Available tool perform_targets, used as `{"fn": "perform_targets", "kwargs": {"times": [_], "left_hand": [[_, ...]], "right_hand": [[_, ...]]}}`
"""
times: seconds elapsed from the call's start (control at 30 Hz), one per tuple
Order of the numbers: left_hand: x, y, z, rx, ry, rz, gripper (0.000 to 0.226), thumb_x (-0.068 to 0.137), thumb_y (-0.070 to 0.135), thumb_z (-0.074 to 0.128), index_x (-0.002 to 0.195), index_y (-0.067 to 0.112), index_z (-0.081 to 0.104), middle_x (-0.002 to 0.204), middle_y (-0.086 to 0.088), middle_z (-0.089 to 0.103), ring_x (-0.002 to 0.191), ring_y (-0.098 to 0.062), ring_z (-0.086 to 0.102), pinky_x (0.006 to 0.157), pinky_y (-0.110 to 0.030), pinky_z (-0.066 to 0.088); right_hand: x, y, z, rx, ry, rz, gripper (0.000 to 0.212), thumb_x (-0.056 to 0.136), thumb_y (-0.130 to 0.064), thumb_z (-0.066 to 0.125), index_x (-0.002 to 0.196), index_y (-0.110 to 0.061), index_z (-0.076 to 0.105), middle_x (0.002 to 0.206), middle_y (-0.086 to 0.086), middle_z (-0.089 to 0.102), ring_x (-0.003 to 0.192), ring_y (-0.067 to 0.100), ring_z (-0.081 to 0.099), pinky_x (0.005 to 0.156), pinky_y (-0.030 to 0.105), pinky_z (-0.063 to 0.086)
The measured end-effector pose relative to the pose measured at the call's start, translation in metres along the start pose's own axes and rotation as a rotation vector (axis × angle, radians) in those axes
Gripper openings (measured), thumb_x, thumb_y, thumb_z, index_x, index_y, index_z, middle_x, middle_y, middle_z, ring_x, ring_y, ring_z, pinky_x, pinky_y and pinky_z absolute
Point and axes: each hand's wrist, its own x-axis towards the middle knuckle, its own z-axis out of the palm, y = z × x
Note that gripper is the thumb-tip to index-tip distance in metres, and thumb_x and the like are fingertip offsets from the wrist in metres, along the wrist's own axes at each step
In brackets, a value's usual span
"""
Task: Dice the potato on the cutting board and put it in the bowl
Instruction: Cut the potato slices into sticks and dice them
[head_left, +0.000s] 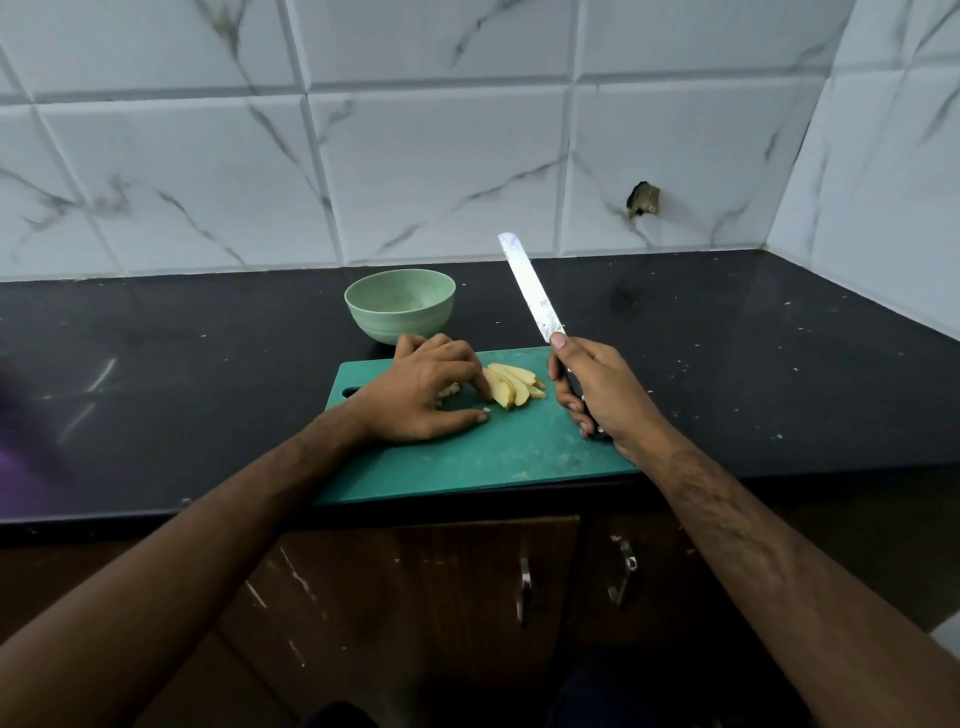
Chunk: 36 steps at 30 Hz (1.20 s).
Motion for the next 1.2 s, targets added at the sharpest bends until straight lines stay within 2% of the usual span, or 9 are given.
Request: {"fn": "perform_targets", "kwargs": {"times": [0.3,0.43,0.57,0.7,0.8,0.9,1.07,1.2], "left_hand": [[0.004,0.003,0.001,0.095,0.016,0.043,0.018,0.092,0.050,0.058,0.097,0.036,0.068,0.105,0.016,0.056,0.101,-0.007,0.050,0.085,-0.032,0.021],[0.000,-0.011,0.000,0.177,0.059,-0.074,0.022,0.090,0.053,0.053,0.095,0.035,0.065,0.107,0.015,0.055,0.101,-0.011,0.049,0.084,-0.030,0.017],[-0.002,-0.016,0.002,0.211,0.121,-0.177,0.019,0.091,0.051,0.057,0.097,0.034,0.060,0.105,0.015,0.053,0.104,-0.014,0.050,0.090,-0.033,0.022],[0.004,-0.007,-0.001,0.230,0.165,-0.098,0.016,0.098,0.035,0.058,0.112,0.030,0.060,0.113,0.011,0.058,0.107,-0.016,0.054,0.092,-0.035,0.025],[0.014,0.005,-0.005,0.239,0.071,0.040,0.034,0.093,0.022,0.063,0.126,0.030,0.060,0.122,0.009,0.061,0.112,-0.014,0.053,0.088,-0.035,0.024],[0.020,0.011,-0.006,0.278,-0.016,0.148,0.028,0.093,0.027,0.065,0.120,0.030,0.063,0.118,0.011,0.063,0.107,-0.014,0.058,0.087,-0.036,0.027],[0.016,0.012,-0.005,0.238,0.042,0.137,0.017,0.093,0.033,0.065,0.109,0.028,0.063,0.109,0.013,0.063,0.097,-0.011,0.062,0.083,-0.036,0.032],[0.014,0.014,-0.004,0.253,0.047,0.148,0.014,0.094,0.032,0.063,0.106,0.025,0.061,0.105,0.011,0.066,0.092,-0.014,0.064,0.086,-0.043,0.040]], "right_hand": [[-0.001,0.000,0.000,-0.001,0.003,-0.001,0.042,0.109,-0.039,0.042,0.080,-0.009,0.052,0.052,0.000,0.037,0.040,0.011,0.029,0.036,0.022,0.029],[-0.002,-0.001,0.001,-0.010,0.002,0.007,0.042,0.109,-0.040,0.042,0.081,-0.009,0.052,0.053,0.001,0.037,0.041,0.011,0.029,0.037,0.023,0.029],[-0.003,-0.003,0.001,-0.002,0.001,0.008,0.042,0.109,-0.039,0.042,0.080,-0.010,0.052,0.053,0.001,0.037,0.040,0.011,0.029,0.037,0.022,0.030],[-0.002,-0.002,0.000,0.004,0.001,0.010,0.043,0.109,-0.039,0.042,0.080,-0.010,0.052,0.054,0.001,0.036,0.039,0.011,0.029,0.036,0.022,0.030],[-0.001,-0.002,0.000,0.013,0.001,0.011,0.042,0.109,-0.039,0.042,0.080,-0.010,0.052,0.054,0.001,0.036,0.039,0.011,0.028,0.036,0.021,0.029],[-0.001,-0.002,0.000,0.015,0.001,0.010,0.042,0.109,-0.039,0.042,0.080,-0.010,0.052,0.053,0.001,0.036,0.040,0.011,0.028,0.036,0.021,0.029],[-0.001,-0.001,0.000,0.015,0.002,0.006,0.042,0.109,-0.039,0.042,0.081,-0.010,0.052,0.053,0.001,0.036,0.040,0.011,0.029,0.036,0.021,0.030],[-0.002,-0.002,0.000,0.009,-0.002,0.008,0.042,0.109,-0.040,0.042,0.081,-0.010,0.052,0.054,0.001,0.037,0.041,0.012,0.029,0.037,0.022,0.030]]}}
